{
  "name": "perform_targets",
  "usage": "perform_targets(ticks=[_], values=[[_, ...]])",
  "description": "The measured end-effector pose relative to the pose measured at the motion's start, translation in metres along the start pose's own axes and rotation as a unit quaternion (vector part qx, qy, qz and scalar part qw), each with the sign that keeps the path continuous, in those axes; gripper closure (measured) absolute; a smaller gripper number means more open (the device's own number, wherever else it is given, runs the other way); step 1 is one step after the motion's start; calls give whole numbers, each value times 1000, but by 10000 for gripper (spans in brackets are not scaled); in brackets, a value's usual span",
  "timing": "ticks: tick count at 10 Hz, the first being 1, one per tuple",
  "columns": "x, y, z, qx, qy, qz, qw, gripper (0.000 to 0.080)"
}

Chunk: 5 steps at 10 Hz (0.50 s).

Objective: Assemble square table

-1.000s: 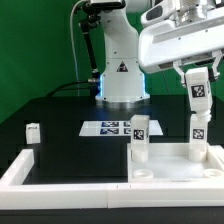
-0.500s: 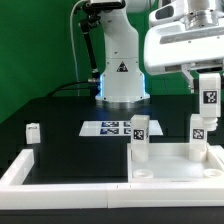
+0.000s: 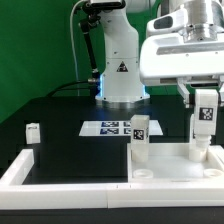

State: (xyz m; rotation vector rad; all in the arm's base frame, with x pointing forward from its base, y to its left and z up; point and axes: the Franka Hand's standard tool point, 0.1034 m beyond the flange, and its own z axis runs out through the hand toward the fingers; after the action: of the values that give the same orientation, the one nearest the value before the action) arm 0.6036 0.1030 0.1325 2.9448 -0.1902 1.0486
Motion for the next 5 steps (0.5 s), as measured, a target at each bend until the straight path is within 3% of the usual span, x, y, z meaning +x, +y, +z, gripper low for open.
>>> perform_targets(ticks=[2,5], values=[[-13,2,15,-8,-10,-9,1000,514],[-27,-4,23,-8,-21,-16,1000,514]])
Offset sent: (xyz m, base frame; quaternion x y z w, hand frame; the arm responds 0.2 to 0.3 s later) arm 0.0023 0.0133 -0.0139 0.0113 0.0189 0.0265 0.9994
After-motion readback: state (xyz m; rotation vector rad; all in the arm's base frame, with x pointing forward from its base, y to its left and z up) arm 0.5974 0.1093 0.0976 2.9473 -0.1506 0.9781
